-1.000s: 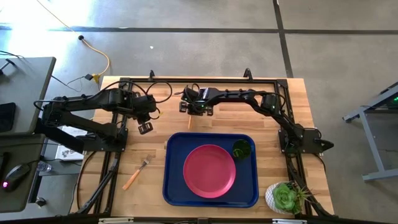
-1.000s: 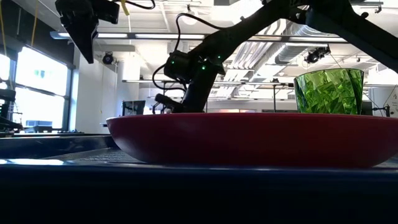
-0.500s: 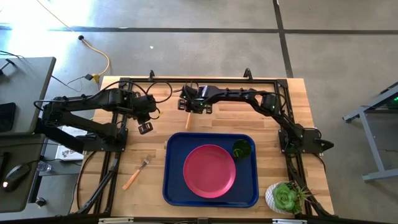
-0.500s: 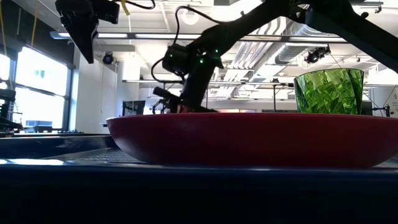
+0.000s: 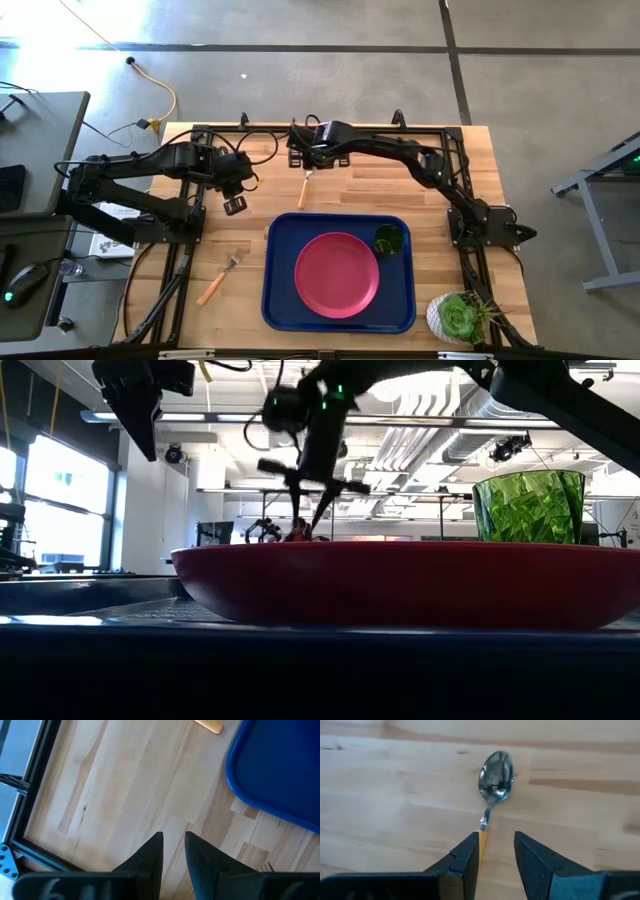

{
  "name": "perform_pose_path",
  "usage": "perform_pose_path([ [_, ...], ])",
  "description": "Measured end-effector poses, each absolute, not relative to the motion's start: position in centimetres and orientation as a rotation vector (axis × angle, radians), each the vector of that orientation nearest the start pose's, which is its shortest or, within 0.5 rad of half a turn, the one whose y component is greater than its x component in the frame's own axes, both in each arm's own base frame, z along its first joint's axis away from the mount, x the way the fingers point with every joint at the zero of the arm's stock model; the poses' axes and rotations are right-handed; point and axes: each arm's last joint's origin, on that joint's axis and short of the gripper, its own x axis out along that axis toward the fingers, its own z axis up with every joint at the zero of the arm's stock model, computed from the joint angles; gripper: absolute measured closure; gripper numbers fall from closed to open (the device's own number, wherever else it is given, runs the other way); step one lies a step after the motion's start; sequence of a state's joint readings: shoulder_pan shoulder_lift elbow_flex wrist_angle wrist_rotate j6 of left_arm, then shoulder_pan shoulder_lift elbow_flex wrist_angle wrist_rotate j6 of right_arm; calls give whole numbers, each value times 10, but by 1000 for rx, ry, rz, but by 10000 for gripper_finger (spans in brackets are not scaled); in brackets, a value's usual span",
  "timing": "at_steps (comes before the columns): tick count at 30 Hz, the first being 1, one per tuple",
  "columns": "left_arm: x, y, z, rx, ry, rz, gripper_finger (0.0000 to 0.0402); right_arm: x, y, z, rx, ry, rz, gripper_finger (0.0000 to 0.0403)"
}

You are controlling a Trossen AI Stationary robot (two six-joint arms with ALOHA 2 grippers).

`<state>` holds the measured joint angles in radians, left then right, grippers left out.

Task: Pick and place plate/cup/fork/spoon on tray
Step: Put the yellow spoon on the blue tray to the left side of the pink plate

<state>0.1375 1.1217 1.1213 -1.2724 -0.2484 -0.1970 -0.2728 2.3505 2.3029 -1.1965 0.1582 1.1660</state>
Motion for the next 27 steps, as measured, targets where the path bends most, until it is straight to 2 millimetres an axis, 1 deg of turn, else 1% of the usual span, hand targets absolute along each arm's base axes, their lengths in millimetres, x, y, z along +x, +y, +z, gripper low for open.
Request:
perform_pose_path([
  [3,176,32,310,-96,1237,457,330,458,-126,270,992,853,-1101,289],
  [6,178,32,310,-72,1227,439,330,445,-116,288,987,820,-1127,289],
  [11,179,32,310,-36,1224,433,330,426,-102,317,889,784,-1189,289],
  [16,184,36,312,-32,1163,454,329,398,-94,351,753,762,-1225,289],
  [20,190,44,309,-142,1130,546,315,371,-90,380,648,764,-1216,289],
  [24,197,59,302,-343,1100,715,292,336,-86,419,578,720,-1172,289],
  [27,205,70,294,-489,1076,793,281,310,-81,443,523,673,-1148,289],
])
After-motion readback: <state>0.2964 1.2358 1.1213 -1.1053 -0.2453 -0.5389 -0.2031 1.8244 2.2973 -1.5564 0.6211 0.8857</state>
